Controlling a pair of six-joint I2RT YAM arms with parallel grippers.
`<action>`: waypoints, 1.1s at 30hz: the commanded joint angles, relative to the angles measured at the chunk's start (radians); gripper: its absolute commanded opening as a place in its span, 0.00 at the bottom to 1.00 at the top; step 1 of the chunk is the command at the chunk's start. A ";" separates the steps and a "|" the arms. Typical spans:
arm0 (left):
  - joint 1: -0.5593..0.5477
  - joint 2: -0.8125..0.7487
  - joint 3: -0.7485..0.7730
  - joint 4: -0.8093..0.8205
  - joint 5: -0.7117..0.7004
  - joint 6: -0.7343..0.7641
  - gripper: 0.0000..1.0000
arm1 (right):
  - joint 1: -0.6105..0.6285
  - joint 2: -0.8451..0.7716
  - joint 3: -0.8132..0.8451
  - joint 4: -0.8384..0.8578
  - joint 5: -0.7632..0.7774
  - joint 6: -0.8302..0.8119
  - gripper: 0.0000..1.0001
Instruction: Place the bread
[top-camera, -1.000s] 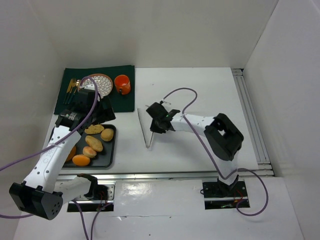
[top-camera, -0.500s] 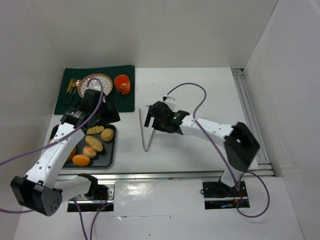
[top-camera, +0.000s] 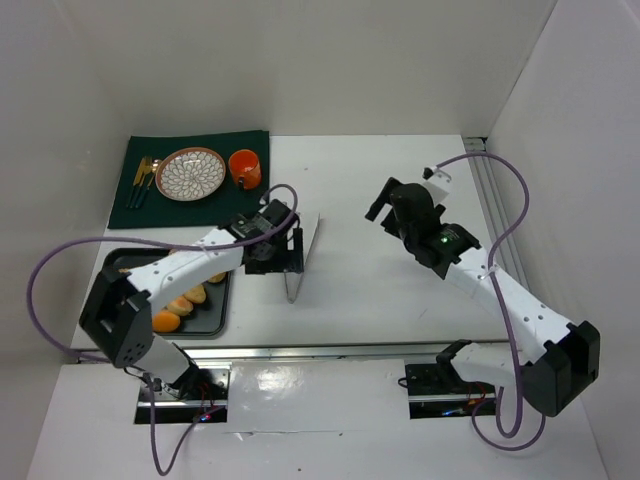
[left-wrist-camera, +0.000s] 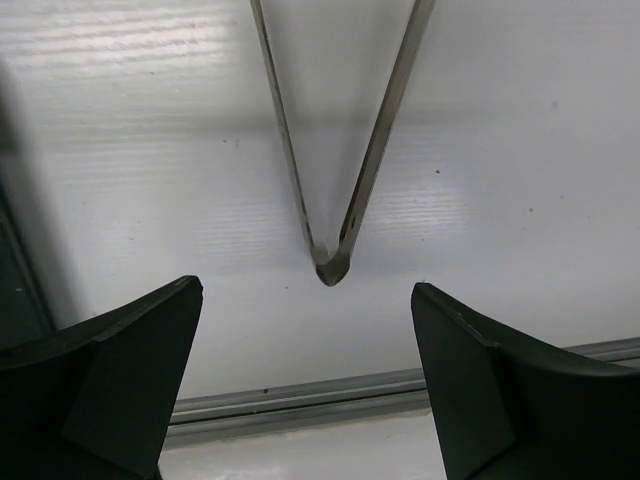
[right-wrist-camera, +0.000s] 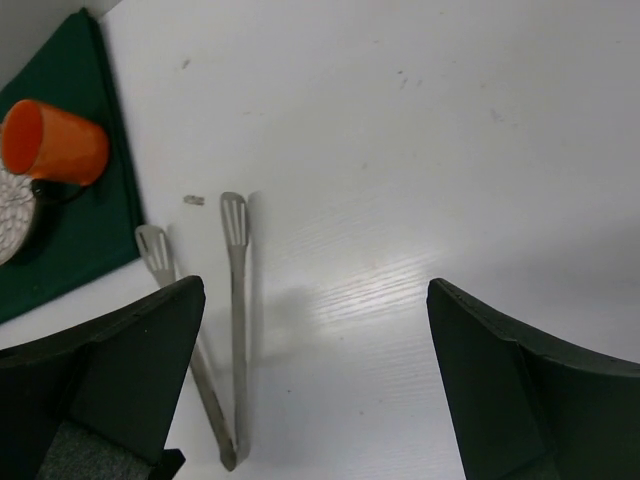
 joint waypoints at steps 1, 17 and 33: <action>-0.027 0.092 0.013 0.043 -0.020 -0.059 0.99 | -0.036 -0.045 -0.006 -0.051 0.035 -0.041 0.99; -0.050 0.374 0.093 0.147 -0.137 -0.073 0.99 | -0.079 -0.101 -0.084 -0.019 -0.045 -0.066 0.99; -0.039 0.370 0.174 0.052 -0.189 -0.068 0.47 | -0.202 -0.101 -0.133 0.001 -0.160 -0.115 0.99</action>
